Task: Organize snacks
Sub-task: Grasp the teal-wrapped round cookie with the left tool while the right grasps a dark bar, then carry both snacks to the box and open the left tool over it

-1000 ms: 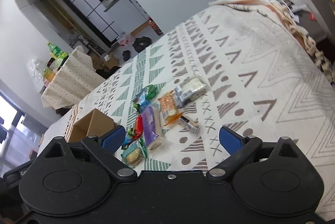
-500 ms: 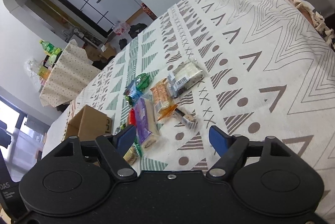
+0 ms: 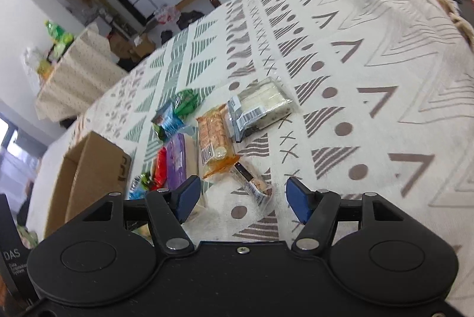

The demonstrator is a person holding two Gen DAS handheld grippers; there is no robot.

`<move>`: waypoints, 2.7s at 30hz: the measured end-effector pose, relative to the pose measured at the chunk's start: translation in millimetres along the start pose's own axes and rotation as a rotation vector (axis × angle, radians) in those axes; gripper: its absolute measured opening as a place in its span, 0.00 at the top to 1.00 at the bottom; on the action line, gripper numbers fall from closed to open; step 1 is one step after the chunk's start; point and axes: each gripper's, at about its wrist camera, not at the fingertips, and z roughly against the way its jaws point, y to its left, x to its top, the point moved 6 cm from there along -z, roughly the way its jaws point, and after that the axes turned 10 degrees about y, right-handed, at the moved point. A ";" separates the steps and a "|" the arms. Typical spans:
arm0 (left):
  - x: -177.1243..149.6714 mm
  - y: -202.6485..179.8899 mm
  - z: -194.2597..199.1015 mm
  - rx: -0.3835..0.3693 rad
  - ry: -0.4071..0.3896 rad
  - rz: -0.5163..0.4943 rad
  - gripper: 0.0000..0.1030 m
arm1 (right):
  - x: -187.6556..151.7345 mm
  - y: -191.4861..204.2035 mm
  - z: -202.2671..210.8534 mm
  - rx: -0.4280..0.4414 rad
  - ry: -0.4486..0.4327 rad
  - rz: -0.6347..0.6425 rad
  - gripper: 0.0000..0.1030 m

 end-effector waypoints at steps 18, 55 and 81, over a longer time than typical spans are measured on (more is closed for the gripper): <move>8.6 7.4 -30.0 0.050 0.039 0.033 0.39 | 13.1 14.1 -47.3 -0.078 0.059 0.132 0.43; 7.1 27.8 100.7 0.011 -0.155 0.027 0.45 | -7.5 89.2 15.3 0.122 -0.075 0.185 0.83; 36.2 113.2 137.8 0.057 -0.222 0.104 0.45 | -26.1 163.1 12.0 0.233 -0.186 0.165 0.83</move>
